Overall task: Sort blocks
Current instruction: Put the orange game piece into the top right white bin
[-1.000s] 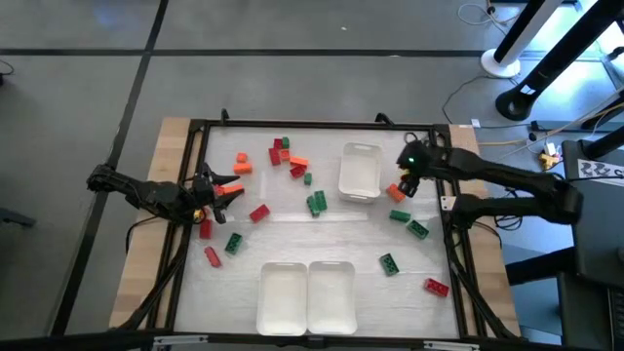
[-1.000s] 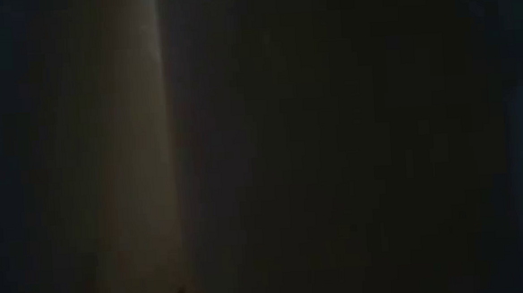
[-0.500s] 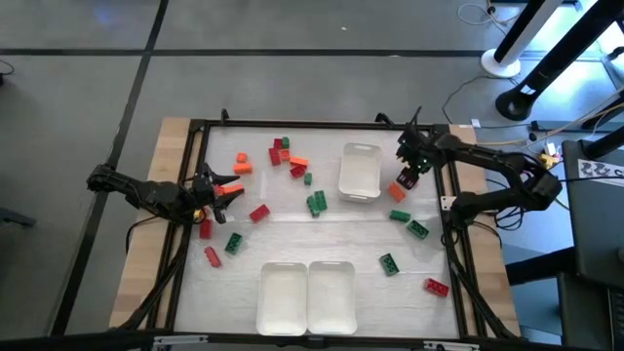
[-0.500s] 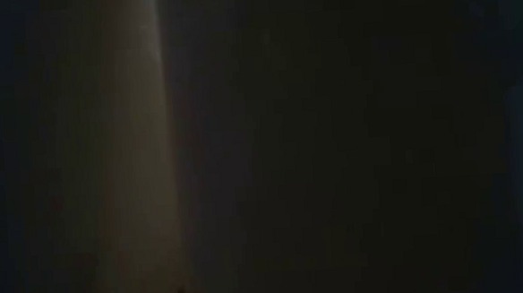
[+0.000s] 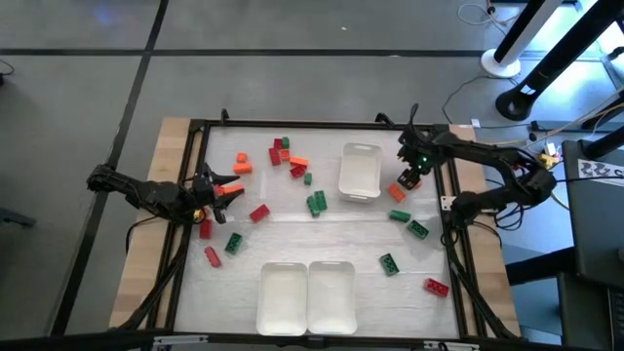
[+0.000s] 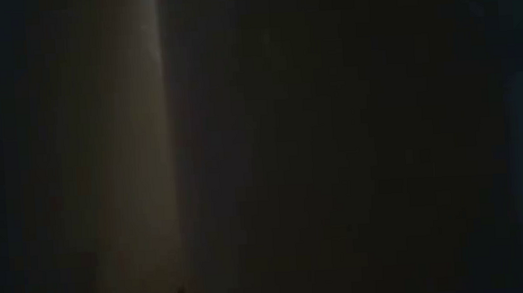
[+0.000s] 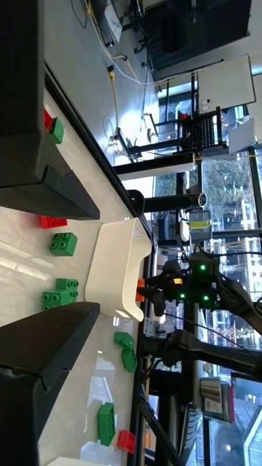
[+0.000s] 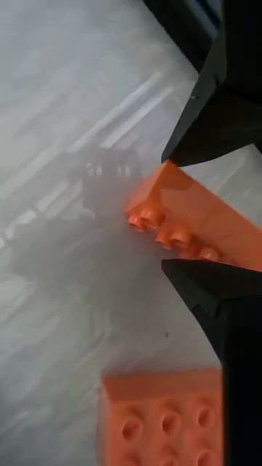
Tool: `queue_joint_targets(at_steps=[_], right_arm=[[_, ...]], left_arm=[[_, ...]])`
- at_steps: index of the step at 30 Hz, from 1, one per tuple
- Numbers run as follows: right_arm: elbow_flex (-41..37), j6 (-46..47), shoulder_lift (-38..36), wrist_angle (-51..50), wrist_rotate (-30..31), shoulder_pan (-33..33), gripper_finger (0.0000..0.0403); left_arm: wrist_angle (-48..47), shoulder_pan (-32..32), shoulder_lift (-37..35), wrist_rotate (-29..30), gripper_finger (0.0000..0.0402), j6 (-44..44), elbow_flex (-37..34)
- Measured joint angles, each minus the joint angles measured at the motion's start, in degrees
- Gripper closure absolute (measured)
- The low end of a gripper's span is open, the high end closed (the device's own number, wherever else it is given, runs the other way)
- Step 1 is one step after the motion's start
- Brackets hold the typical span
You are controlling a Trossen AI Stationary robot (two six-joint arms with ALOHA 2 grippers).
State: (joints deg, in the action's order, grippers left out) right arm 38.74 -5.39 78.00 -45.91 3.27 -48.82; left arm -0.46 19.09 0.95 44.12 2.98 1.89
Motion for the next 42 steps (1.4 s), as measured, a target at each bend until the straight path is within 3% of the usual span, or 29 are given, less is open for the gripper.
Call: queue_joint_targets(at_steps=[5,12,19,26,30,36,42], right_arm=[[0.00,-0.72,2.75,1.42,0.04,0.00,0.0200],[0.00,-3.37,2.78,4.16,-0.11,0.02,0.0312],[4.37,-6.94,2.78,2.83,-2.54,0.04,0.0312],[15.76,-8.61,2.78,-5.51,-2.91,0.37,0.0307],[21.02,-9.90,2.78,-7.15,-4.02,2.42,0.0301],[23.87,-13.01,2.75,1.05,-11.65,8.22,0.0307],[23.87,-14.80,3.72,10.12,-11.87,14.58,0.0295]], left_arm=[[0.01,0.00,0.00,-0.02,0.0215,0.00,0.00],[0.01,-0.02,0.00,-0.02,0.0215,0.00,0.00],[0.01,-0.01,0.00,-0.02,0.0215,0.00,0.01],[0.01,0.00,0.00,-0.01,0.0215,-0.43,0.02],[0.00,-0.01,0.00,0.00,0.0215,-5.38,0.00],[0.01,-0.01,0.00,-0.02,0.0215,-7.13,0.01],[0.03,-0.02,0.00,-0.59,0.0215,-7.69,0.02]])
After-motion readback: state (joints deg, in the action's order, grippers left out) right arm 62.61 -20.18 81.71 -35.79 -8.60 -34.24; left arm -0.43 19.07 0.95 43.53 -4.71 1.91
